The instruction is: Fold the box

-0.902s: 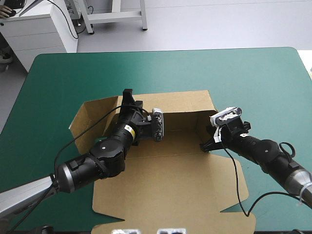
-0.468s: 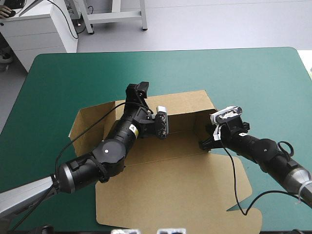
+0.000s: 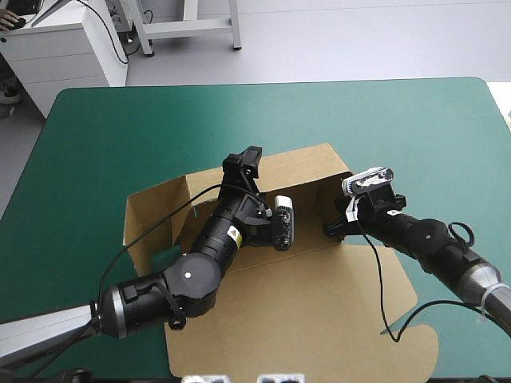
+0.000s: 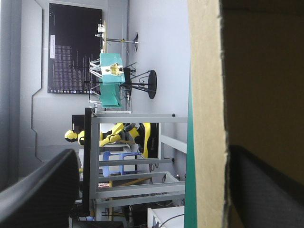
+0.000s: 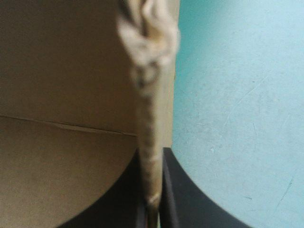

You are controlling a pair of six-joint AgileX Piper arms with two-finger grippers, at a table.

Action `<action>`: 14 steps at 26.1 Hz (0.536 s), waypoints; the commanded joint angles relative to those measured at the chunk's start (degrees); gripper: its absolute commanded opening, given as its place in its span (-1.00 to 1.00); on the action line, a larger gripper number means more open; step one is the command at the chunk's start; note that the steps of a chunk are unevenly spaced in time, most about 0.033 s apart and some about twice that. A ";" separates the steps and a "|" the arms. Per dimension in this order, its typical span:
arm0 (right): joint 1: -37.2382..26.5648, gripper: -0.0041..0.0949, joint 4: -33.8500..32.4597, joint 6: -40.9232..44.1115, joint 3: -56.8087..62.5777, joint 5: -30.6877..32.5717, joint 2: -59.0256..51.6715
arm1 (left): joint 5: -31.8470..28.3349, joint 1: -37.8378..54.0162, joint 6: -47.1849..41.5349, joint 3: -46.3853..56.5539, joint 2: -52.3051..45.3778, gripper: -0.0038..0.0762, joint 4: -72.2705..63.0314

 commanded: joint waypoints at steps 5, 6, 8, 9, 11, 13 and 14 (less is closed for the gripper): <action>-0.34 -0.95 0.09 1.77 -3.78 -0.55 1.91 | 7.18 -3.83 -0.97 -1.62 -1.82 0.59 -2.41; -0.63 -0.95 0.09 2.12 -4.11 -0.42 2.20 | 8.43 -4.64 -0.97 -1.62 -1.82 0.59 -2.56; -1.66 -0.95 -1.14 2.51 -4.85 0.66 3.11 | 10.82 -6.91 -0.97 -1.62 -1.82 0.59 -2.68; -1.94 -0.95 -1.39 2.51 -4.86 0.66 3.24 | 11.43 -7.75 -0.97 -1.62 -1.82 0.59 -2.68; -2.47 -0.95 -1.38 2.51 -4.86 0.52 3.32 | 12.63 -9.42 -0.97 -1.62 -1.82 0.59 -2.68; -3.30 -0.95 -1.38 2.51 -4.86 0.63 3.32 | 13.80 -11.38 -0.97 -1.62 -1.82 0.59 -3.29; -3.44 -0.95 -1.38 2.51 -4.86 0.63 3.32 | 14.24 -11.88 -0.97 -1.62 -1.82 0.59 -3.42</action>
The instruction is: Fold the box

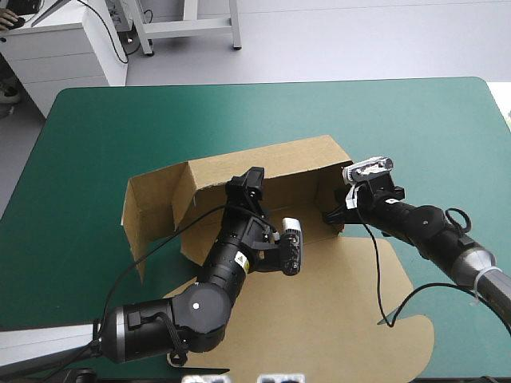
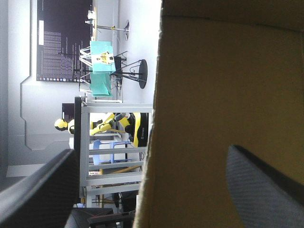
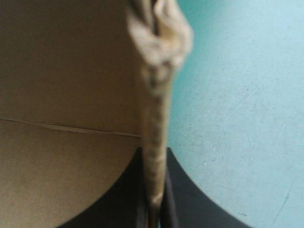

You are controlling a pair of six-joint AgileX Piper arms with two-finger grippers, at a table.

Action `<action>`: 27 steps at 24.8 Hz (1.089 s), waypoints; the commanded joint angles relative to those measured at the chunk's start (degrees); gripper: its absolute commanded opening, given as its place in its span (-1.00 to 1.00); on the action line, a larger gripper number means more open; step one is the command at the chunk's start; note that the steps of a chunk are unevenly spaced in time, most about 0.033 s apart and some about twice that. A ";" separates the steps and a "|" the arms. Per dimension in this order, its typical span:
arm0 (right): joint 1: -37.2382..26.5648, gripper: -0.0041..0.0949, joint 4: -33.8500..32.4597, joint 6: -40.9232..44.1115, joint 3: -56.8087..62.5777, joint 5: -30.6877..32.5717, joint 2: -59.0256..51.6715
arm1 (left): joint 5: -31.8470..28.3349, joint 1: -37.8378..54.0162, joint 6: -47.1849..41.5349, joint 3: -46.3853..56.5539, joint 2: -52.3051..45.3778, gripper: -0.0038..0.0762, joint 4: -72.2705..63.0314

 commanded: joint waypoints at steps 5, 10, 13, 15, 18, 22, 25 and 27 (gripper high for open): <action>-1.32 -0.95 -0.67 0.93 -1.15 -0.88 -0.42 | 6.51 -4.03 -0.86 -1.62 -1.82 0.24 2.01; -1.32 -0.95 -5.40 5.19 -1.15 -0.49 -0.42 | 8.60 -4.64 -0.48 -1.62 -1.82 -0.91 1.84; -1.32 -0.95 -5.90 5.84 -1.15 -0.27 -0.42 | 8.75 -8.72 -0.48 -1.62 -1.82 -0.92 1.96; -1.32 -0.95 -5.90 5.84 -1.15 -0.02 -0.37 | 8.75 -10.28 -0.48 -1.62 -1.82 -0.92 2.23; -1.32 -0.95 -5.90 5.84 -1.15 1.24 0.22 | 10.47 -11.33 0.29 -1.84 -1.82 -0.92 3.36; -1.32 -0.95 -5.90 6.52 -1.15 1.80 0.58 | 8.60 -8.93 4.15 -4.60 -2.91 -0.92 -2.04; -1.32 -0.95 -5.90 6.49 -1.15 1.93 0.58 | 1.23 -3.59 8.55 -8.26 -6.17 -0.92 -11.53; -1.32 -0.95 -5.90 6.66 -1.15 2.20 0.58 | -2.94 1.25 12.26 -10.84 -8.34 -0.92 -18.72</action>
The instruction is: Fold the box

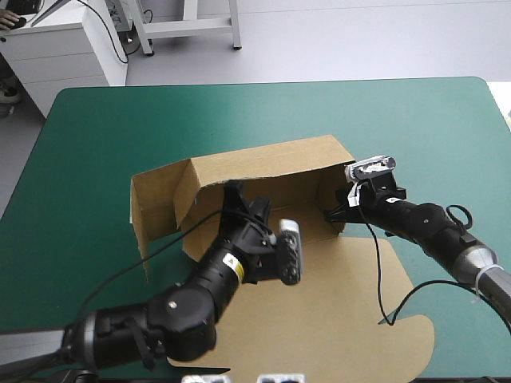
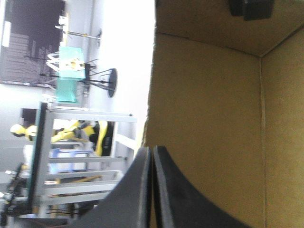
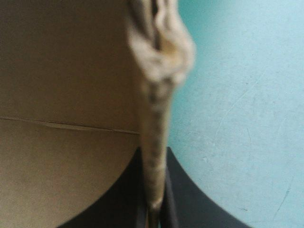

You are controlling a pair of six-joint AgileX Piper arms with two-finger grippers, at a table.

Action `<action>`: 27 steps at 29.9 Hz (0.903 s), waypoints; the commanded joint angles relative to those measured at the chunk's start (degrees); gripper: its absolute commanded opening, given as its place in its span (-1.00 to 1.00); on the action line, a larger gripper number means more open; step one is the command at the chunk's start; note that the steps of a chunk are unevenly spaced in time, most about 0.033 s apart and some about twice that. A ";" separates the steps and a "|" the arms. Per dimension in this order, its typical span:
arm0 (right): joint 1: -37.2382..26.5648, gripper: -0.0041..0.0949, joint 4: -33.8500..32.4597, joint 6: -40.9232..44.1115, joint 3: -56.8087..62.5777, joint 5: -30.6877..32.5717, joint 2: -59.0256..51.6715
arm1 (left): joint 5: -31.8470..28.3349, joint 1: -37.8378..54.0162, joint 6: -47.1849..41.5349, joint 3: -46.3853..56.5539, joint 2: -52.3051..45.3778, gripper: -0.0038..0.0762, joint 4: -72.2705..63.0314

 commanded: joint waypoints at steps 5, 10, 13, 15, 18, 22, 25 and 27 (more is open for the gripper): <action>-0.38 -0.95 -0.59 0.63 -0.61 0.71 0.06 | -8.73 22.67 18.50 -11.54 -9.08 -0.92 -28.25; -0.38 -0.95 -0.72 0.81 -0.61 1.58 0.06 | -10.15 41.53 36.29 -12.78 -10.57 -0.91 -54.36; -0.38 -0.95 -2.79 2.72 -0.61 1.80 0.06 | -11.49 53.64 44.95 -12.78 -11.05 -0.91 -70.37; -0.38 -0.95 -5.42 5.11 -0.61 1.79 0.06 | -12.03 60.70 49.02 -12.78 -11.52 -0.91 -79.44; -0.38 -0.95 -9.09 8.24 -0.61 2.33 0.06 | -11.31 71.45 55.46 -12.64 -11.89 -0.91 -92.02; -0.38 -0.95 -12.16 11.87 -0.61 3.03 0.06 | -8.80 85.97 58.45 -11.70 -12.01 -0.91 -103.20; -0.38 -0.95 -12.46 13.09 -0.61 3.92 0.06 | -8.14 94.76 58.58 -10.36 -12.01 -0.91 -108.84; -0.38 -0.95 -12.59 14.33 -0.61 4.47 0.06 | -8.97 99.54 58.58 -8.66 -12.01 -0.91 -113.20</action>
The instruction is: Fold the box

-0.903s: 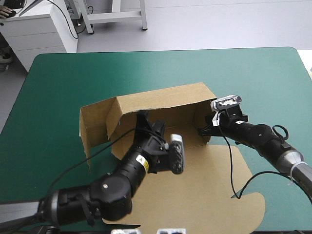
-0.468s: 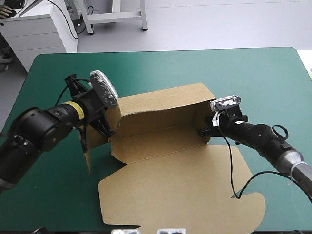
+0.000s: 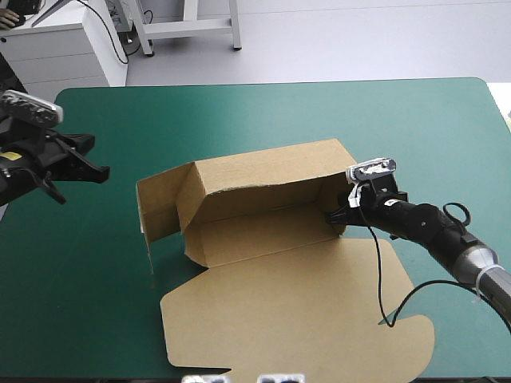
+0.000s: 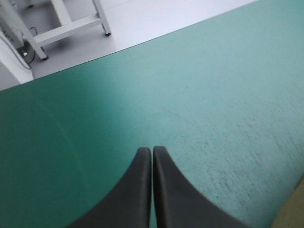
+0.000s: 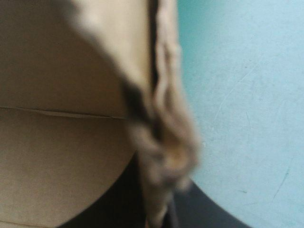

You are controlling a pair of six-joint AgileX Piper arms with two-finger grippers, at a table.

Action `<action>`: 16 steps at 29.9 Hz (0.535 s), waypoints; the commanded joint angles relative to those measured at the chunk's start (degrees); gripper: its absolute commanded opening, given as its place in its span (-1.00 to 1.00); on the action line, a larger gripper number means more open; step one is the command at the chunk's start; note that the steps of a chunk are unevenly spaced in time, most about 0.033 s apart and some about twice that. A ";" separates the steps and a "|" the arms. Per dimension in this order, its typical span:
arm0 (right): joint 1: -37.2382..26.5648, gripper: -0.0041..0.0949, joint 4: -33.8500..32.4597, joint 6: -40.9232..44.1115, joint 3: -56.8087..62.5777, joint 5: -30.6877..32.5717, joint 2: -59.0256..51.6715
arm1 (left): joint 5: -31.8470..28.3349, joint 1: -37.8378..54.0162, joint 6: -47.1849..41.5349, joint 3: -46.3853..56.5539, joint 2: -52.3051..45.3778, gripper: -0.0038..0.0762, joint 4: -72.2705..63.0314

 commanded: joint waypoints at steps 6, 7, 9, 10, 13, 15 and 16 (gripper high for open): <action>-0.38 -0.95 -11.85 13.68 -4.32 9.01 0.13 | -7.54 8.99 0.20 6.03 -1.19 -0.91 -12.32; -0.38 -0.95 -14.90 17.70 -5.61 10.47 0.13 | -8.27 8.73 0.37 6.57 -1.19 -0.91 -12.32; -0.38 -0.95 -23.06 25.79 -9.48 14.99 0.13 | -9.00 8.75 0.37 7.28 -1.19 -0.91 -12.76; -0.38 -0.95 -27.16 28.76 -11.29 17.54 0.13 | -9.08 8.75 0.48 7.28 -1.19 -0.91 -12.76; -0.38 -0.95 -35.82 35.94 -18.41 24.93 0.13 | -10.12 8.75 0.58 7.28 -1.19 -0.91 -13.54; -0.38 -0.95 -38.70 37.51 -22.76 28.75 0.15 | -10.66 8.75 0.58 7.28 -0.92 -0.91 -13.54; -0.38 -0.95 -39.45 37.98 -24.30 29.99 0.25 | -10.92 8.75 0.58 7.28 -0.67 -0.91 -13.54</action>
